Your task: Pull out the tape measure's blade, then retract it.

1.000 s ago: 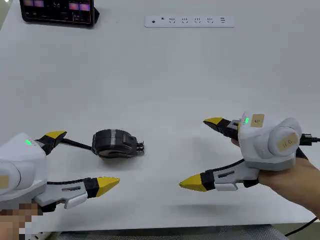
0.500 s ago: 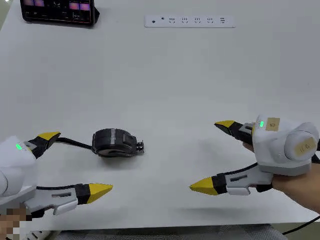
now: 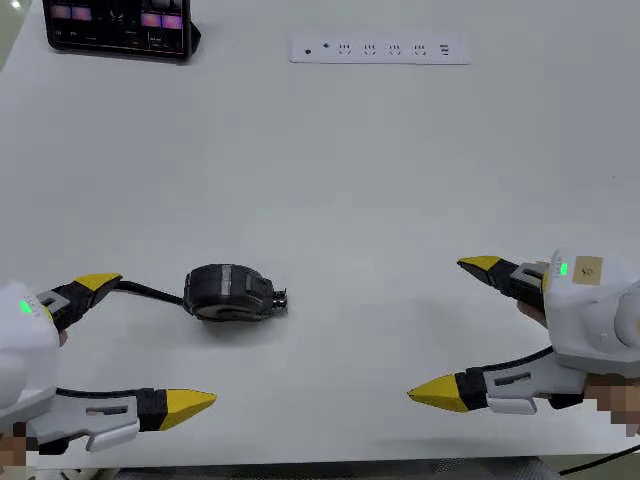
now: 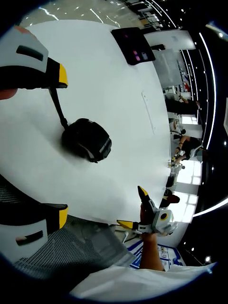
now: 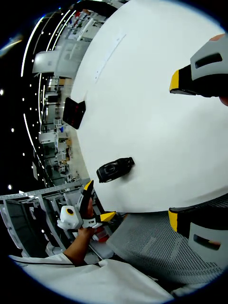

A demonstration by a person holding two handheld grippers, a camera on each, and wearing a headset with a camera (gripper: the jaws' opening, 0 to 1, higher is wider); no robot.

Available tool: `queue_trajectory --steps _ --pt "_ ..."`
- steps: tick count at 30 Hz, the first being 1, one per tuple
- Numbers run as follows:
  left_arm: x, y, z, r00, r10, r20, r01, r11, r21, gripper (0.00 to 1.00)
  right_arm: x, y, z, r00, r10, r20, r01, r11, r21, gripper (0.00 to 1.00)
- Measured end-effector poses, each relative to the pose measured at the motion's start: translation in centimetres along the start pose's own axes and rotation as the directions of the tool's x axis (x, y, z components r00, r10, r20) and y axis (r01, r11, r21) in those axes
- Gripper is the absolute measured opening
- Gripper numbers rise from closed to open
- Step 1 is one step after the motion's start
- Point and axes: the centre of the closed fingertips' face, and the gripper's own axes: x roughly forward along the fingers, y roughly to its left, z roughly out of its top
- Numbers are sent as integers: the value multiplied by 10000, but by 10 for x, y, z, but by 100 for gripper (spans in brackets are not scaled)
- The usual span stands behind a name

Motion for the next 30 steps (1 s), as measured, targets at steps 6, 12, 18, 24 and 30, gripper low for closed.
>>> queue_trajectory --steps 6,12,18,24,30 --pt "-3 -4 -1 9999 -151 -7 151 9999 26 99 -5 -1 -3 9999 -117 -60 117 9999 31 98" --pt "-7 -3 -2 9999 -137 -14 137 9996 229 99 -9 -3 -7 9997 -203 -121 204 9998 62 98" --pt "-9 -2 -4 9998 -210 -25 210 9997 153 99 -13 -3 -11 9995 -230 -204 233 9997 116 98" --pt "-9 -4 -5 9996 -282 -53 283 9994 173 99 -17 -3 -15 9990 -294 -322 299 9995 133 97" --pt "-10 -2 -5 9997 -237 -22 237 9997 99 99 -19 -3 -16 9988 -318 -379 323 9994 145 97"
